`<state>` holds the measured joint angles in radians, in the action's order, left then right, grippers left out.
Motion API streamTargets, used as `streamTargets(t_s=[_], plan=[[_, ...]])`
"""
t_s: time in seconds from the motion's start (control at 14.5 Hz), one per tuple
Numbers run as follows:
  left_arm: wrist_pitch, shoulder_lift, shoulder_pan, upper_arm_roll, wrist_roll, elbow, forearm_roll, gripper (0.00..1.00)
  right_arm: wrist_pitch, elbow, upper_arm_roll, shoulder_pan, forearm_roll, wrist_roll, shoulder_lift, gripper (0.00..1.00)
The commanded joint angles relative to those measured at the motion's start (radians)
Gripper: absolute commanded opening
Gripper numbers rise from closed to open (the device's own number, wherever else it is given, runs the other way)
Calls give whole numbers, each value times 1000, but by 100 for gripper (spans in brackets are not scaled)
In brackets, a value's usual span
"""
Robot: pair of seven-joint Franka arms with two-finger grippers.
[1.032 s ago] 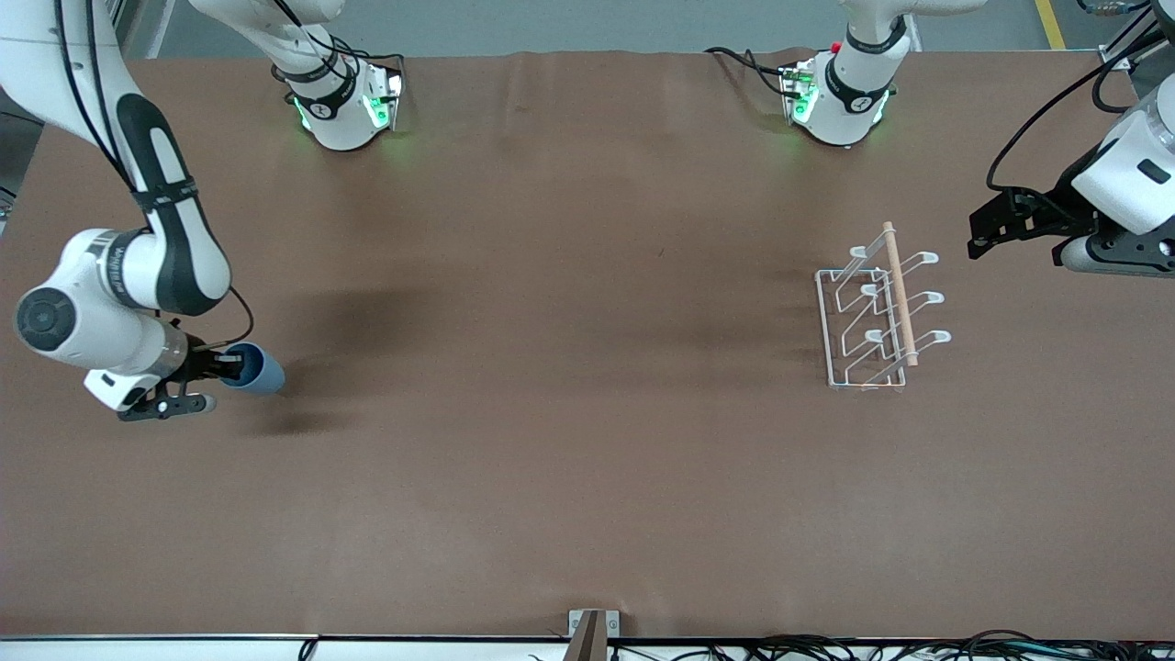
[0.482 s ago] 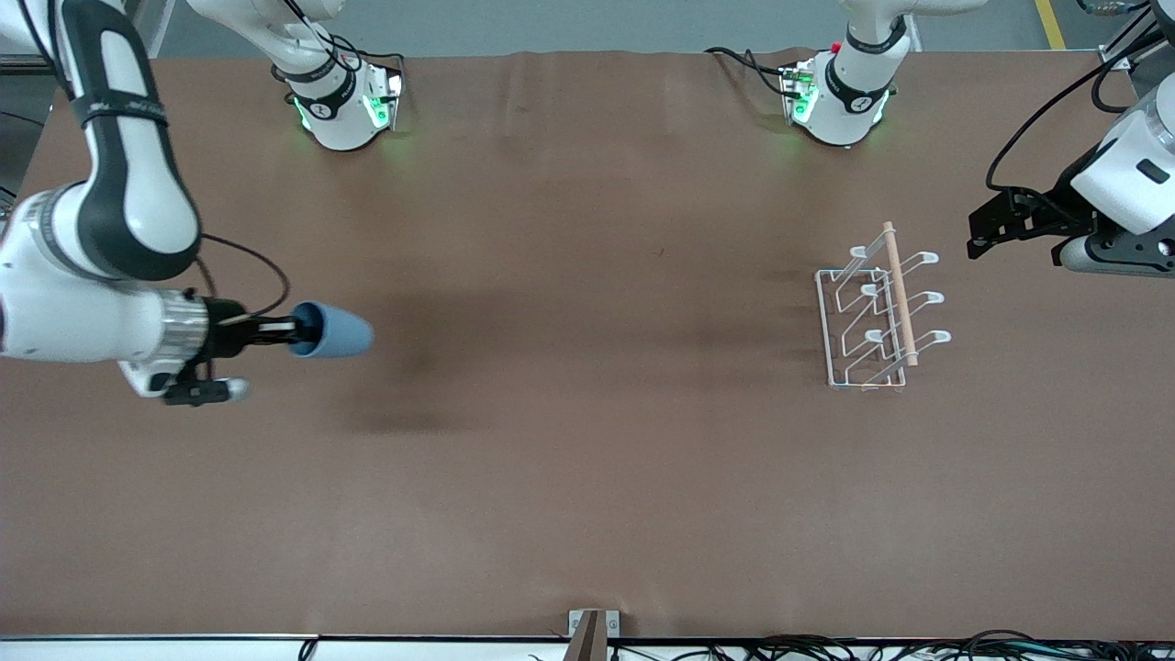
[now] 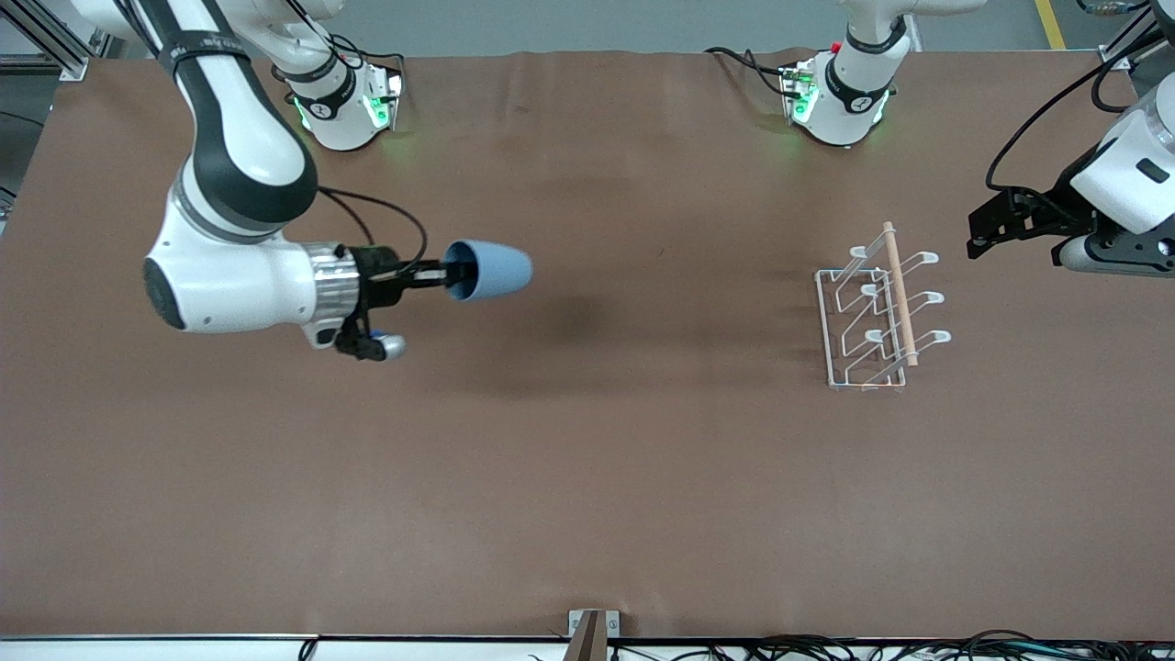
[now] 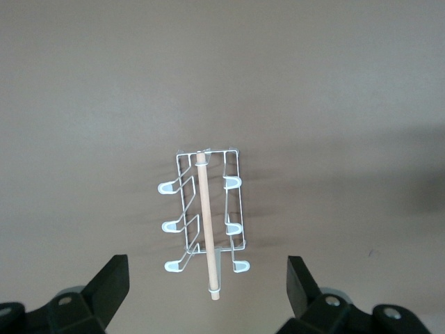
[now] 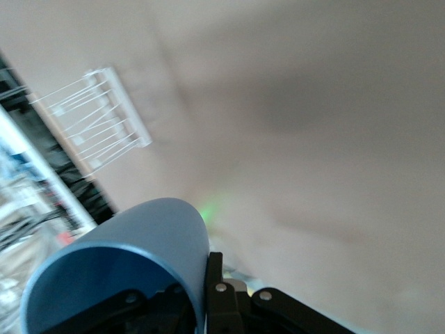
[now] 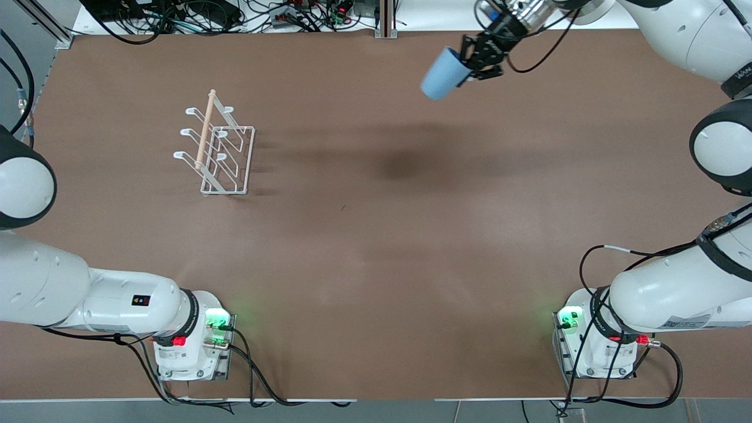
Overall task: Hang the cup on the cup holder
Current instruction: 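Lift the blue cup with the right gripper and tip it sideways, then carry the cup toward center while the left gripper reaches the cup base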
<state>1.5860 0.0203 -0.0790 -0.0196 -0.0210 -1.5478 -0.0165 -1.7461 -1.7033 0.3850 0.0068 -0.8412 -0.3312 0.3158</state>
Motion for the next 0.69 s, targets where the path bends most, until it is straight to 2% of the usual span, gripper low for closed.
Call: streamTargets(t_s=[0.0, 0.21, 0.41, 0.48, 0.62], plan=[[-11, 1, 1, 0, -89, 31, 20, 100, -3, -30, 61, -18, -166, -60, -3, 1], [-9, 6, -19, -16, -184, 35, 10, 99, 6, -29, 95, -14, -275, -45, 8, 1], [-12, 10, -41, -95, -322, 35, 3, 99, 13, -30, 142, -8, -375, -42, 8, 1], [-18, 9, -38, -115, -358, 35, -5, 99, 13, -30, 150, -7, -375, -37, 8, 1], [-44, 12, -42, -146, -398, 35, -107, 100, 11, -30, 161, -1, -375, -25, 8, 2]])
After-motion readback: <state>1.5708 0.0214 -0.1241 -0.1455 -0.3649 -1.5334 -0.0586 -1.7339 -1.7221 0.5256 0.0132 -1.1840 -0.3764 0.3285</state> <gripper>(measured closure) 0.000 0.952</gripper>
